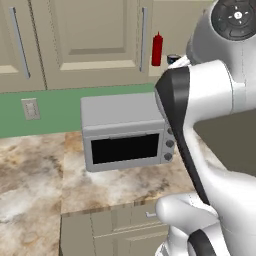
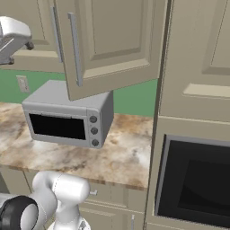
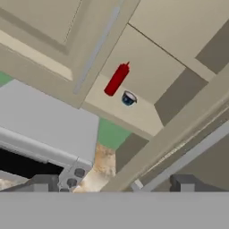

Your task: The dining table condiment station is running low on ketchup. Refill the condiment station by opening the cabinet and taking the ketchup from the cabinet and placing it on the dining table.

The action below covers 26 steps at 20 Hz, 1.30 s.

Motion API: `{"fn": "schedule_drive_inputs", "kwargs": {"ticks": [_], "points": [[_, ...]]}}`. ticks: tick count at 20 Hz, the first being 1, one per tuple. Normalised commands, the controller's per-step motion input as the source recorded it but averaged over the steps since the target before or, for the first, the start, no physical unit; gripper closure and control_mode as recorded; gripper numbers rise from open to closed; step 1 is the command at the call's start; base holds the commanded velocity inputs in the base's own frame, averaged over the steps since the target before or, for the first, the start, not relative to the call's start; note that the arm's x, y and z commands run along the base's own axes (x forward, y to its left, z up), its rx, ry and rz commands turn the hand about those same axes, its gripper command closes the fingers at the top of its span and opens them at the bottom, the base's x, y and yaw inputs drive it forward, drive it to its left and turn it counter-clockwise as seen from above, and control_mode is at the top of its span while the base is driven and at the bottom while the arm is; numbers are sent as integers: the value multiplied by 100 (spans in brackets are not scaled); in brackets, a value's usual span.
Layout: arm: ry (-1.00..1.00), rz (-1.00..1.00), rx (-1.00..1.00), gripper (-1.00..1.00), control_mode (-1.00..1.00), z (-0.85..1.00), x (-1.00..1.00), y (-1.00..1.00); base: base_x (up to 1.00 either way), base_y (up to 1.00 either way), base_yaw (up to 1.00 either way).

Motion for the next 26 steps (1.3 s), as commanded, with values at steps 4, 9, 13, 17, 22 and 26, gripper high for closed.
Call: {"fn": "schedule_drive_inputs", "kwargs": {"ticks": [4, 9, 13, 17, 22, 26], "points": [[22, 0, -33, -100, -100, -31, 20, 4, 0, 0, 0], [12, -4, -19, -100, -100, -35, 46, -14, 0, 0, 0], [10, -1, -11, -100, -100, -43, 65, -25, 0, 0, 0], [4, 0, -9, -100, -100, -28, 64, -17, 0, 0, 0], [0, 0, -12, -100, -100, -3, 49, -3, 0, 0, 0], [0, -1, -16, -100, -100, 0, 39, -3, 0, 0, 0]]}}
